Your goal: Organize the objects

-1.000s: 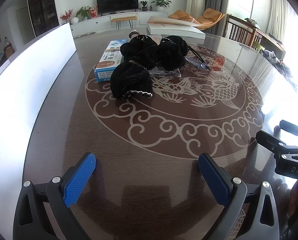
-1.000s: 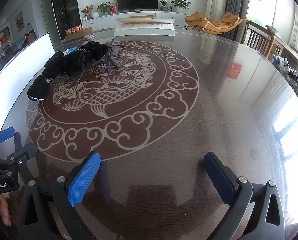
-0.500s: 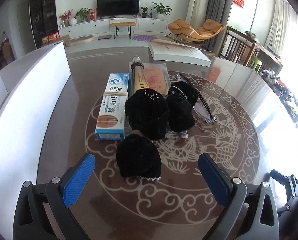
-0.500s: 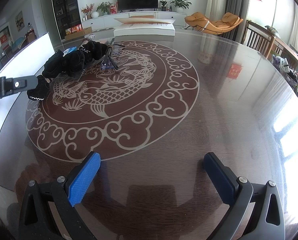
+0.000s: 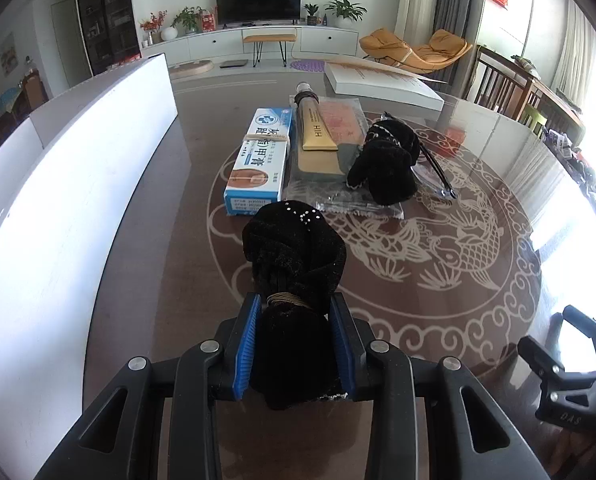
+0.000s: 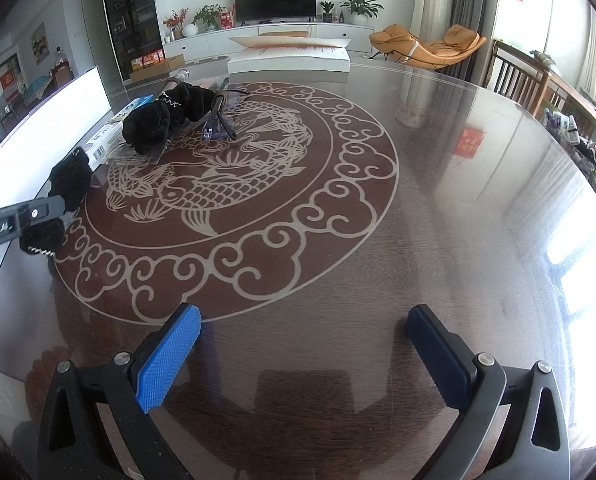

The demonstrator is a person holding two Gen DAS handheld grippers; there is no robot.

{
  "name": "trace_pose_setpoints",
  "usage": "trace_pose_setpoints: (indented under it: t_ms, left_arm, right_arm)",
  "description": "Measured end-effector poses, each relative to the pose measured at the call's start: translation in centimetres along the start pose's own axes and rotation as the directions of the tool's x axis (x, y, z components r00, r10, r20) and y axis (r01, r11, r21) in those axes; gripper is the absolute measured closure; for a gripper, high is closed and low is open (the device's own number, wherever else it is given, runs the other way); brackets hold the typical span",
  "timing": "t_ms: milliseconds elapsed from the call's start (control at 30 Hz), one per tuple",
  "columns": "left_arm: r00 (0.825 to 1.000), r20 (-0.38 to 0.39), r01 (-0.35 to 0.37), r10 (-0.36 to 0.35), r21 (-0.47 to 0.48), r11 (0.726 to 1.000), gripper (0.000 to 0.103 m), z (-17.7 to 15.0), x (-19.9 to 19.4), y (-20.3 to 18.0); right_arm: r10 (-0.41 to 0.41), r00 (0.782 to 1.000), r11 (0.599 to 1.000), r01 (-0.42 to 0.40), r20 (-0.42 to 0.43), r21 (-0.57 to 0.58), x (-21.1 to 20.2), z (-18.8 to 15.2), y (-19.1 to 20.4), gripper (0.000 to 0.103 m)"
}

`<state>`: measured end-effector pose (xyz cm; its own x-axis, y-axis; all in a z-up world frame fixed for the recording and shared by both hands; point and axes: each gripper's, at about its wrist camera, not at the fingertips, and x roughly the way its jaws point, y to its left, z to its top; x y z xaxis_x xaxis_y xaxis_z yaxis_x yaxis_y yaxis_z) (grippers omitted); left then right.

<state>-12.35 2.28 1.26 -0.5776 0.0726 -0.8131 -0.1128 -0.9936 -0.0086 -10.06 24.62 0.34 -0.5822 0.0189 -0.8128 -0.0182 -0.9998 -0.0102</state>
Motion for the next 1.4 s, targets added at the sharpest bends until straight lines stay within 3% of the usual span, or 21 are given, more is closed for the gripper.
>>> trace_pose_setpoints:
  t_ms: [33, 100, 133, 167, 233, 367, 500, 933, 1000, 1067, 1200, 1233, 1300, 1400]
  left_arm:
    - [1.000, 0.004, -0.015, 0.015, 0.007, 1.000, 0.065, -0.9, -0.6, 0.0]
    - [0.999, 0.011, -0.041, 0.041, 0.023, 0.999, 0.042, -2.2, -1.3, 0.1]
    - [0.998, 0.022, -0.053, 0.052, 0.033, 0.998, 0.019, -2.5, -1.4, 0.3]
    - [0.997, 0.038, -0.067, 0.065, 0.045, 0.997, 0.010, -2.5, -1.5, 0.3]
    - [0.995, 0.041, -0.094, 0.091, 0.063, 0.994, 0.009, -2.0, -1.1, 0.5]
    - [0.995, -0.035, -0.087, 0.090, 0.068, 0.994, 0.006, -1.3, 1.5, 1.2]
    - [0.999, -0.021, -0.031, 0.030, -0.036, 0.999, 0.000, -1.8, 2.0, 3.3]
    - [0.999, -0.018, -0.040, 0.040, -0.040, 0.998, 0.000, -1.9, 2.0, 3.3]
    - [0.999, -0.018, -0.040, 0.039, -0.040, 0.998, 0.000, -1.8, 2.0, 3.2]
    - [0.999, -0.018, -0.040, 0.039, -0.040, 0.998, 0.000, -1.8, 2.0, 3.2]
    - [0.999, -0.018, -0.040, 0.040, -0.039, 0.998, 0.000, -1.8, 2.1, 3.2]
    - [0.999, -0.018, -0.040, 0.039, -0.039, 0.998, 0.000, -1.8, 2.1, 3.2]
    - [0.999, -0.018, -0.040, 0.040, -0.040, 0.998, 0.000, -1.8, 2.1, 3.2]
    - [0.999, -0.018, -0.040, 0.039, -0.040, 0.998, 0.000, -1.8, 2.1, 3.2]
  right_arm:
    - [-0.001, 1.000, 1.000, 0.001, 0.000, -0.001, 0.0, 0.0, 0.0, 0.000]
    - [-0.001, 1.000, 1.000, 0.001, 0.000, -0.001, 0.0, 0.0, 0.0, 0.000]
    - [-0.001, 1.000, 1.000, 0.001, 0.000, -0.001, 0.0, 0.0, 0.1, 0.000]
    - [-0.001, 1.000, 1.000, 0.001, 0.000, -0.001, 0.0, 0.0, 0.1, 0.000]
    - [-0.001, 1.000, 1.000, 0.001, -0.001, -0.001, 0.0, 0.0, 0.1, 0.000]
    - [-0.001, 1.000, 1.000, 0.001, 0.000, 0.000, 0.0, 0.0, 0.0, 0.000]
    - [-0.001, 1.000, 1.000, 0.001, 0.000, 0.000, 0.0, 0.0, 0.0, 0.000]
    - [0.002, 1.000, 1.000, -0.002, -0.004, -0.001, 0.0, 0.1, 0.0, 0.000]
    - [0.015, 0.999, 1.000, -0.016, -0.035, -0.018, 0.3, 0.6, 0.1, 0.000]
    - [0.061, 0.996, 0.998, -0.062, -0.061, -0.017, 0.7, 1.9, 0.4, 0.000]
    - [0.084, 0.996, 0.995, -0.084, -0.007, -0.048, 1.1, 7.2, 1.9, 0.003]
    - [0.067, 0.998, 0.995, -0.067, -0.001, -0.068, 1.6, 8.8, 2.4, 0.006]
    - [0.058, 0.998, 0.992, -0.060, -0.023, -0.112, 3.3, 11.8, 3.5, 0.027]
    - [0.067, 0.992, 0.980, -0.087, -0.110, -0.182, 6.5, 15.0, 5.8, 0.035]
